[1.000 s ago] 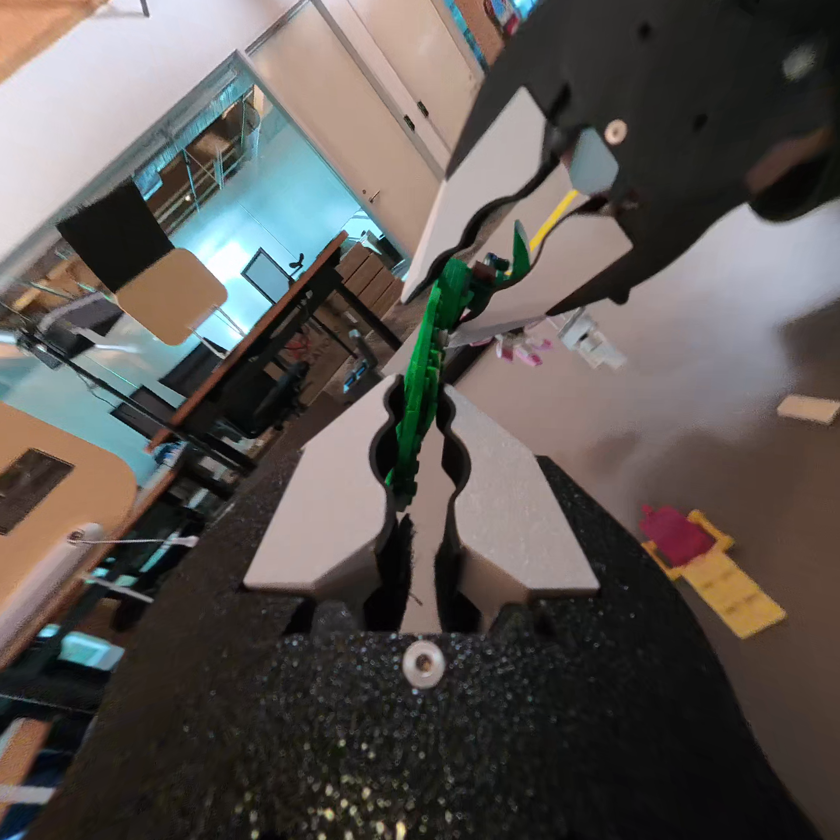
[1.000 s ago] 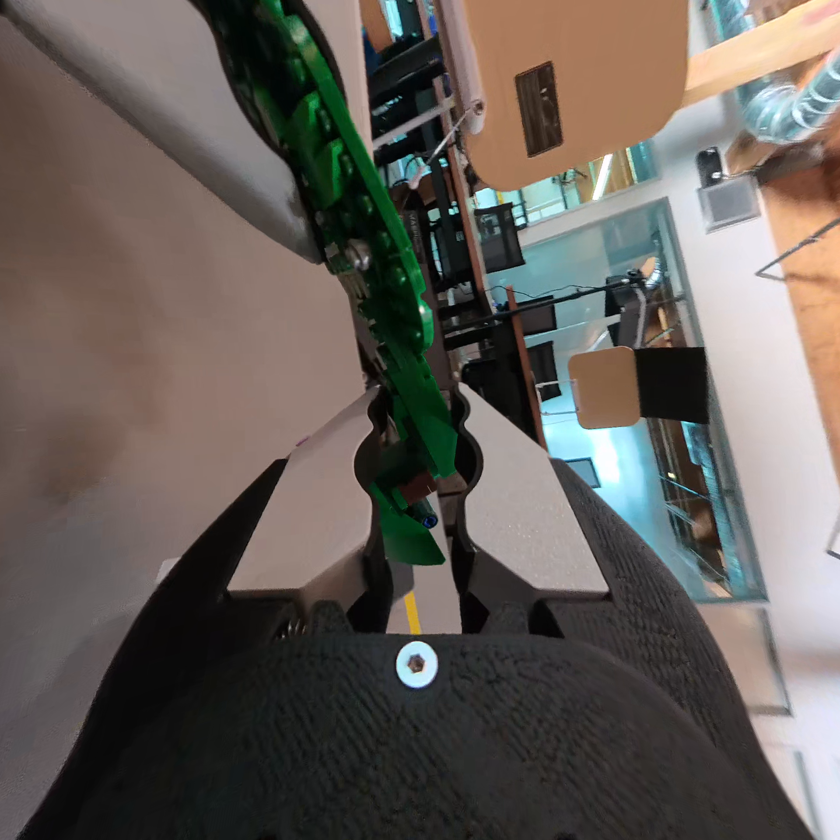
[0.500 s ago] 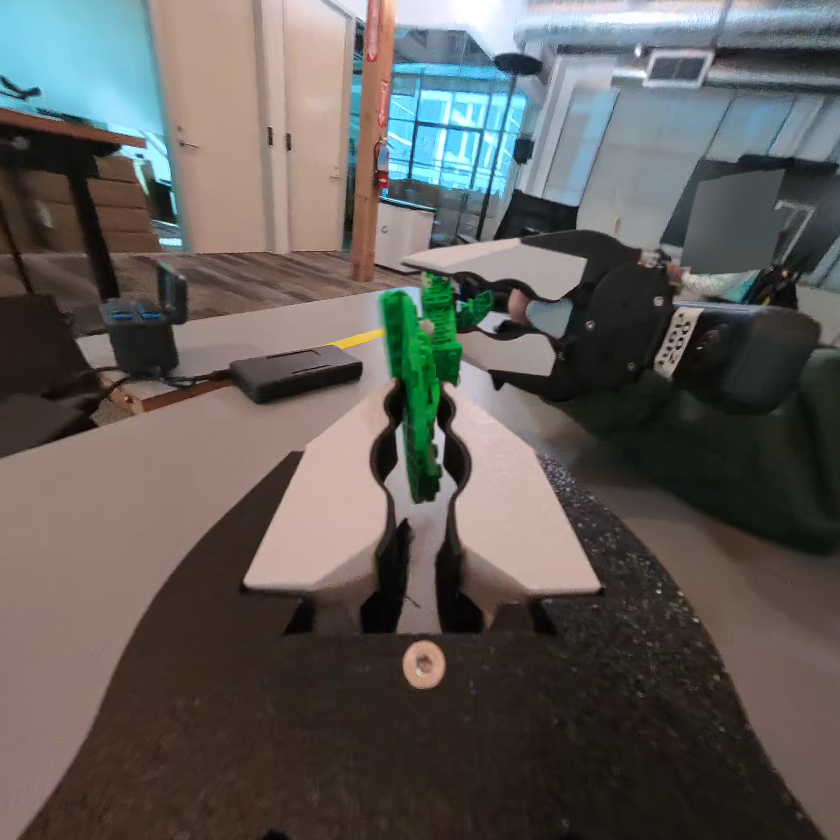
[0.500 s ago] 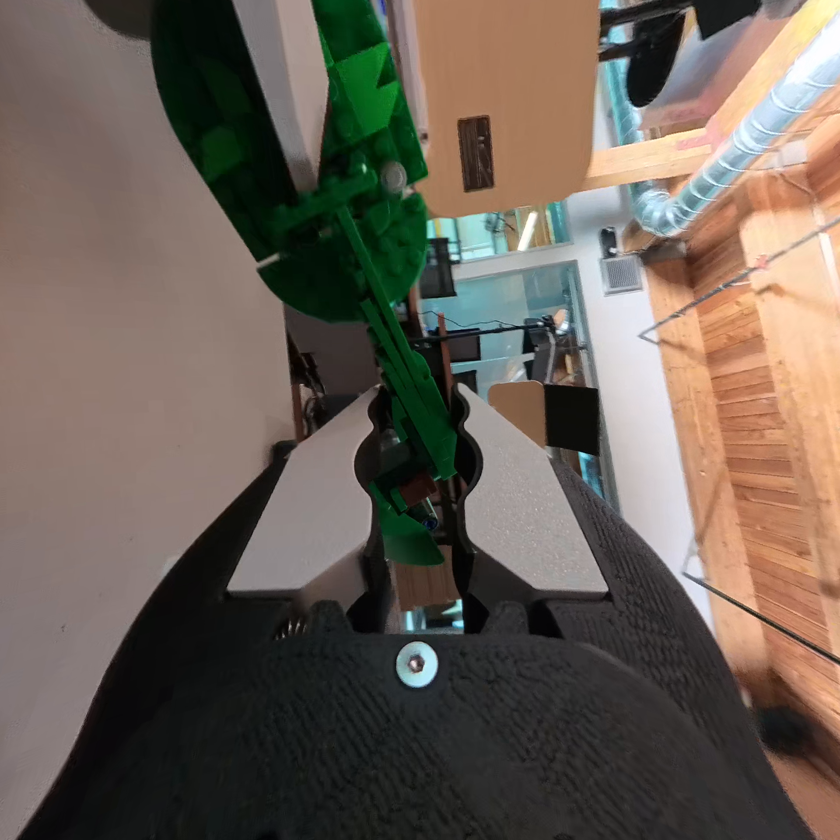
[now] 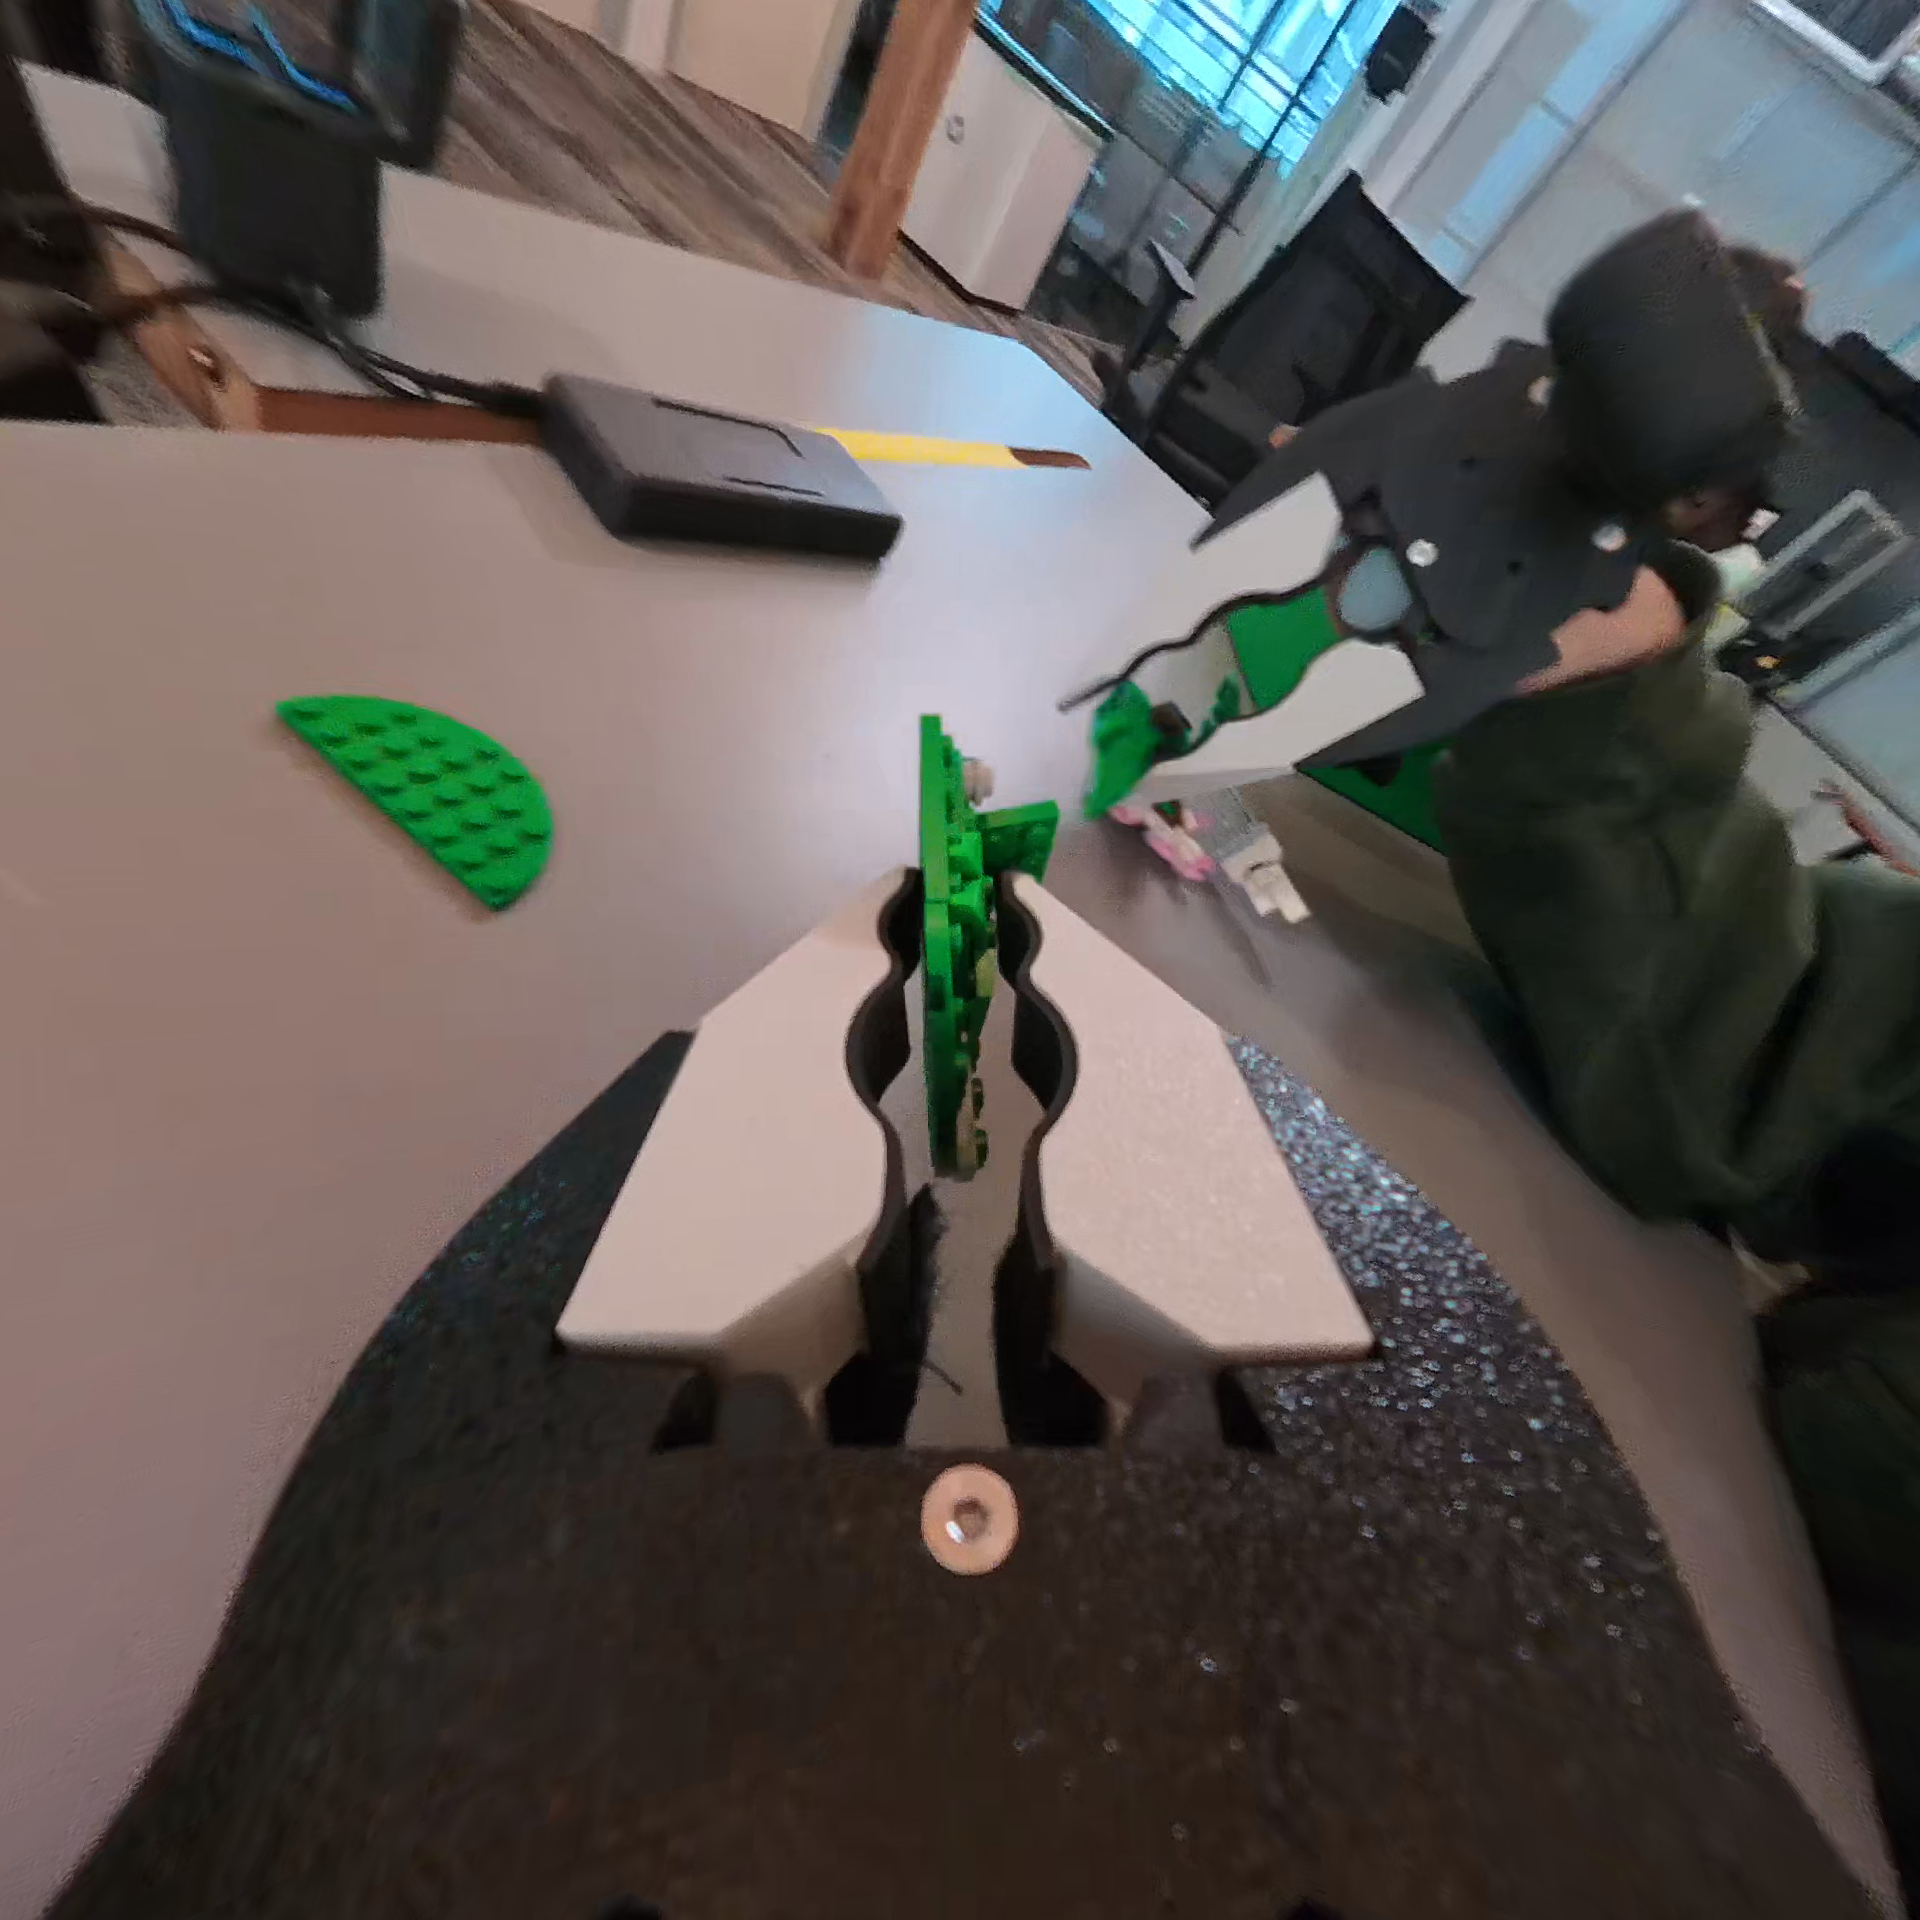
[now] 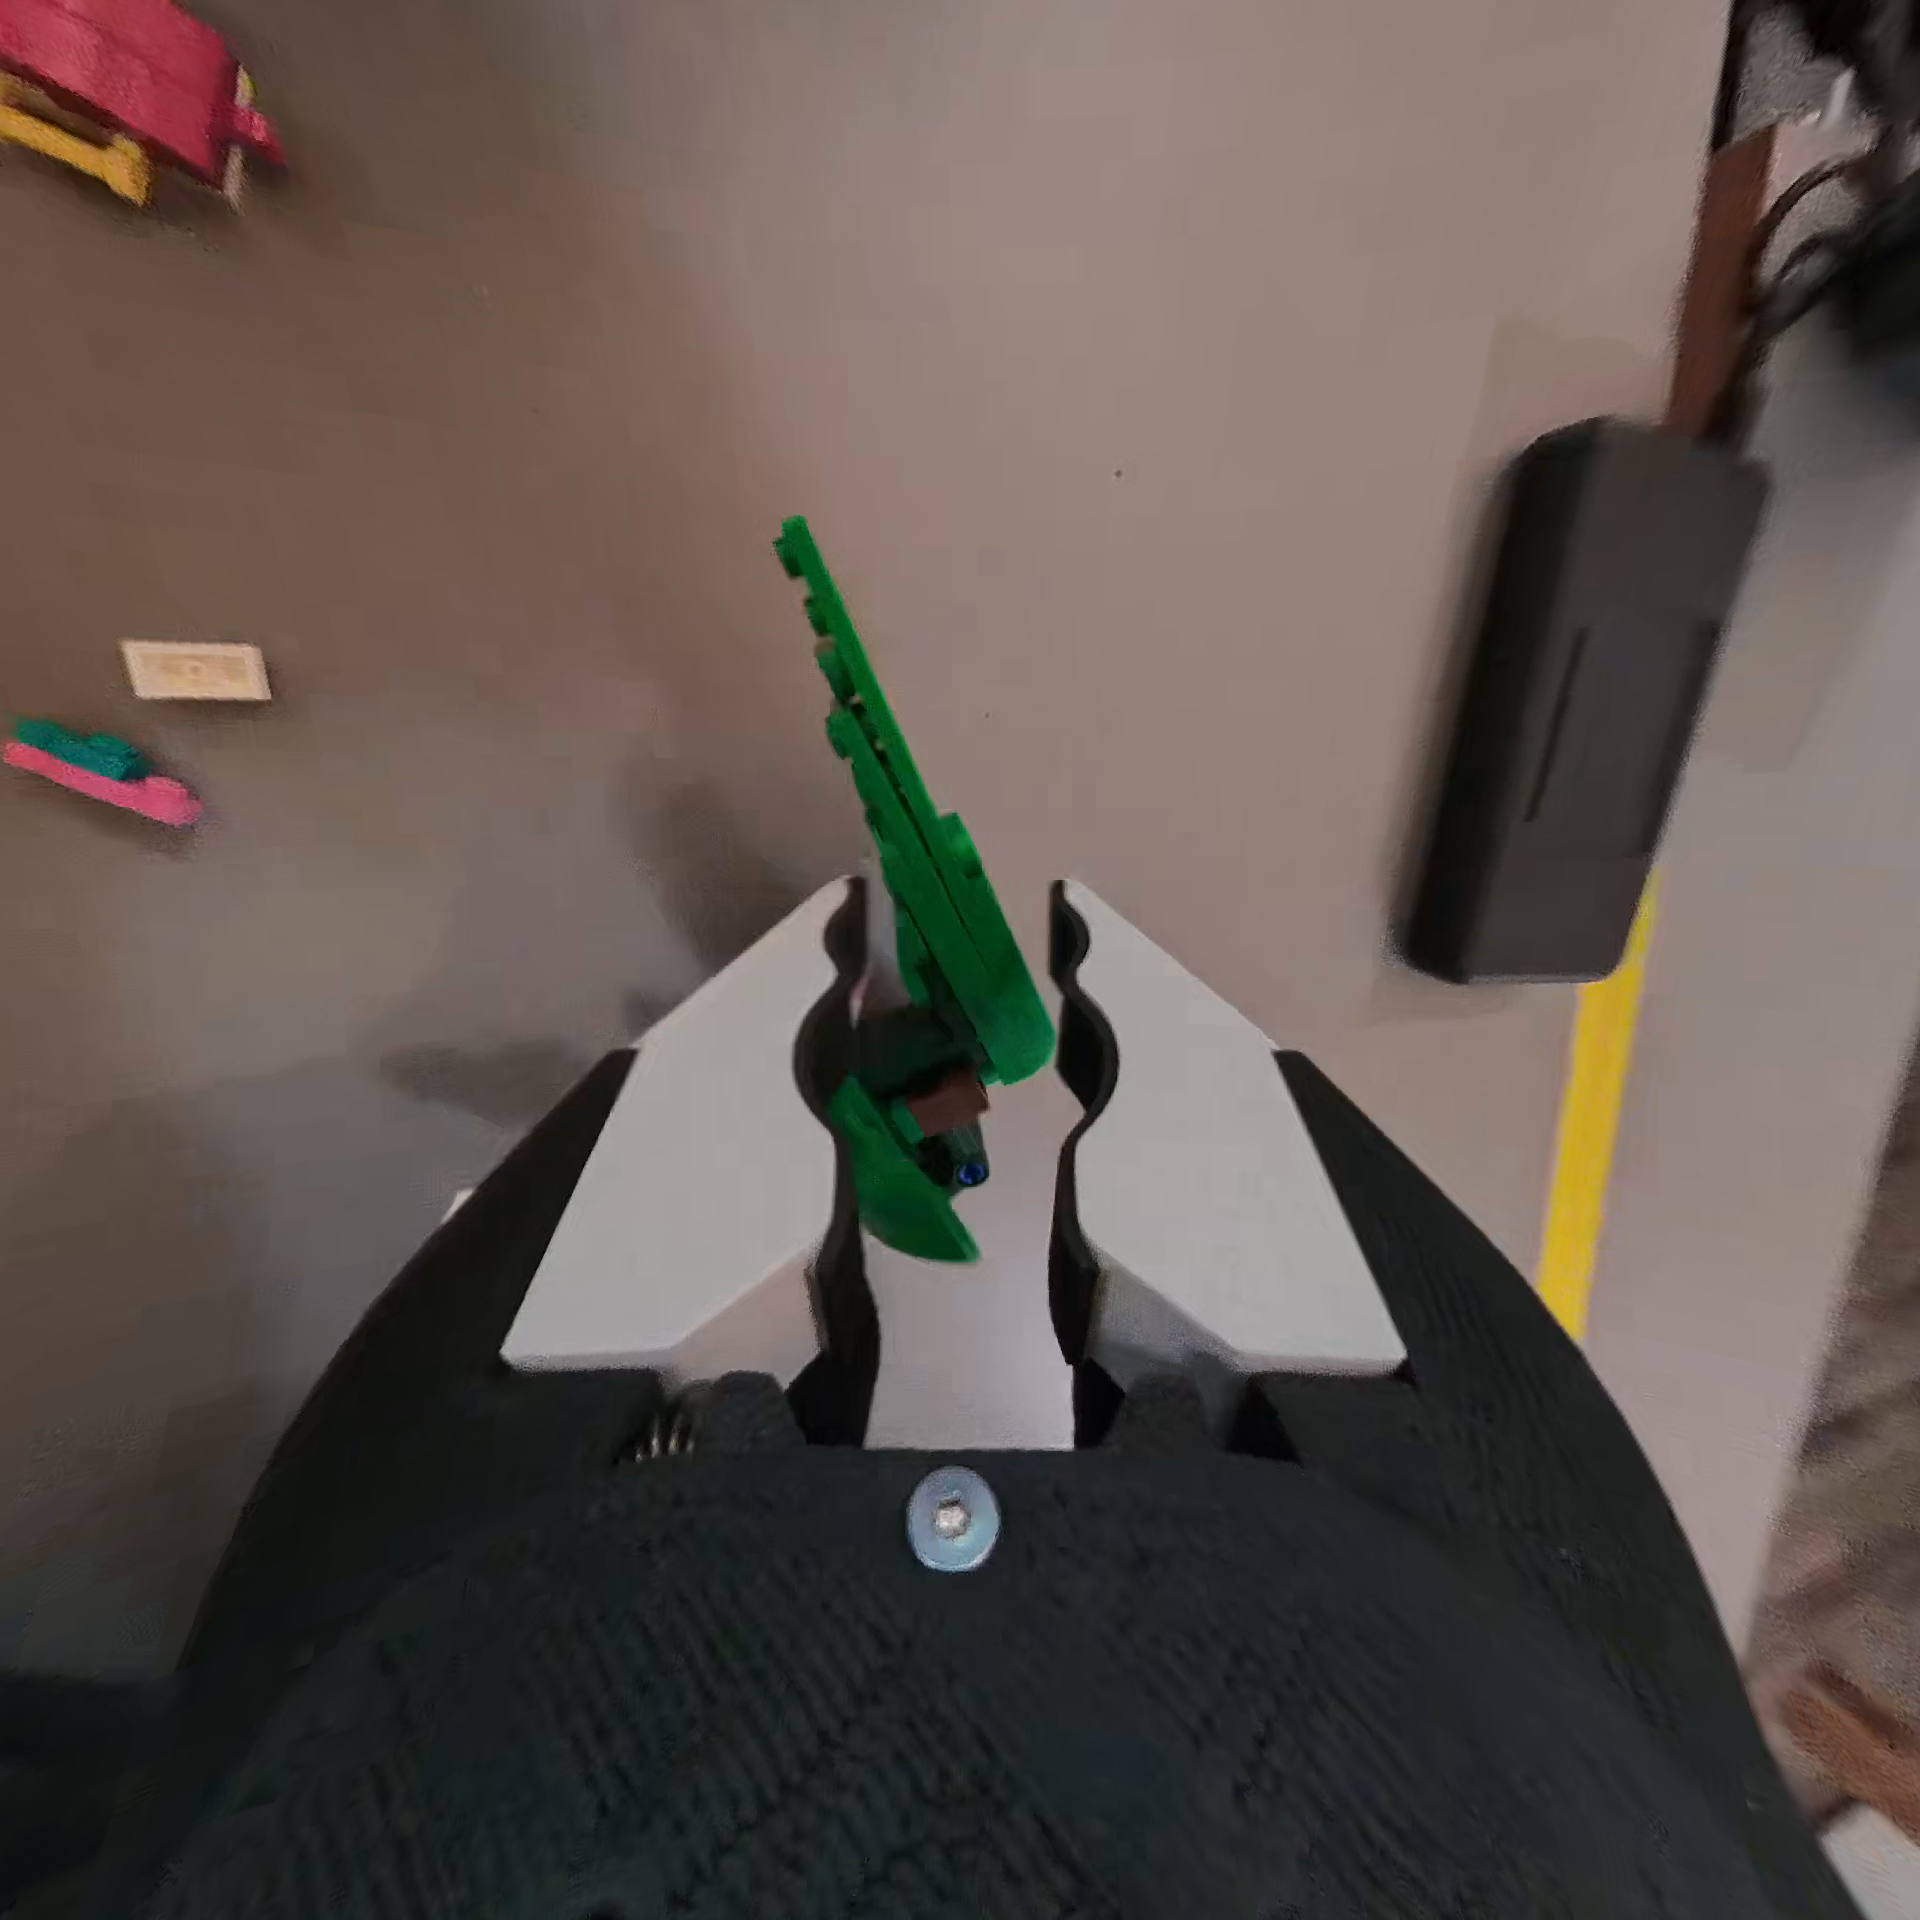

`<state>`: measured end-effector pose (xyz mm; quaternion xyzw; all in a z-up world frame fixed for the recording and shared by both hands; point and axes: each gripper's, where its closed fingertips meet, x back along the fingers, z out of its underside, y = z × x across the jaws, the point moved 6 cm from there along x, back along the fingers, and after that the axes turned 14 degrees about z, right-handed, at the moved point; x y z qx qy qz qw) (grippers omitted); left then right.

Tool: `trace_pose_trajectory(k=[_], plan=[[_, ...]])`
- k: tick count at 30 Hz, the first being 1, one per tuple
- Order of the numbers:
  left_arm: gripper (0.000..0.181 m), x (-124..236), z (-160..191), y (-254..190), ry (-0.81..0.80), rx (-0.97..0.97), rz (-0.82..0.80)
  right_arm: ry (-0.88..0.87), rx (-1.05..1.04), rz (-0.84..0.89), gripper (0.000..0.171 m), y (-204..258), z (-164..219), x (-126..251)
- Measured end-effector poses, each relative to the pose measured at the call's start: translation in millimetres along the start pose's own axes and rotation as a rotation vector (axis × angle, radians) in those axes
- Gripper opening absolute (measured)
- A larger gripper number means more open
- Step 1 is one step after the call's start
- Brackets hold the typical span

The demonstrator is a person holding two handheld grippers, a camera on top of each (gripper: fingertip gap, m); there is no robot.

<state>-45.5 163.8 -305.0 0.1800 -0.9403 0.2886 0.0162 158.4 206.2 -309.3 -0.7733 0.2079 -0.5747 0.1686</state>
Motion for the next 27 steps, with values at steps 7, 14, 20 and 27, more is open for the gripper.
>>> trace_pose_trajectory(k=[7, 14, 20, 27], plan=[[0.013, 0.4, 27.1, 8.3, 0.221, 0.181, -0.055, -0.162, -0.126, -0.012, 0.059, -11.1, -12.7, 17.2], [0.047, 22.0, 19.5, 18.9, 0.251, 0.101, -0.322, -0.534, -0.247, 0.359, 0.062, -46.0, -42.5, 22.3], [0.058, 12.8, -9.4, 17.8, 0.274, -0.162, -0.520, -0.693, -0.424, 0.841, 0.048, -88.1, 20.0, 10.3], [0.060, -25.9, -18.2, 80.5, 0.439, -0.081, -0.634, -0.666, -0.454, 0.931, 0.041, -100.2, 62.3, -2.6]])
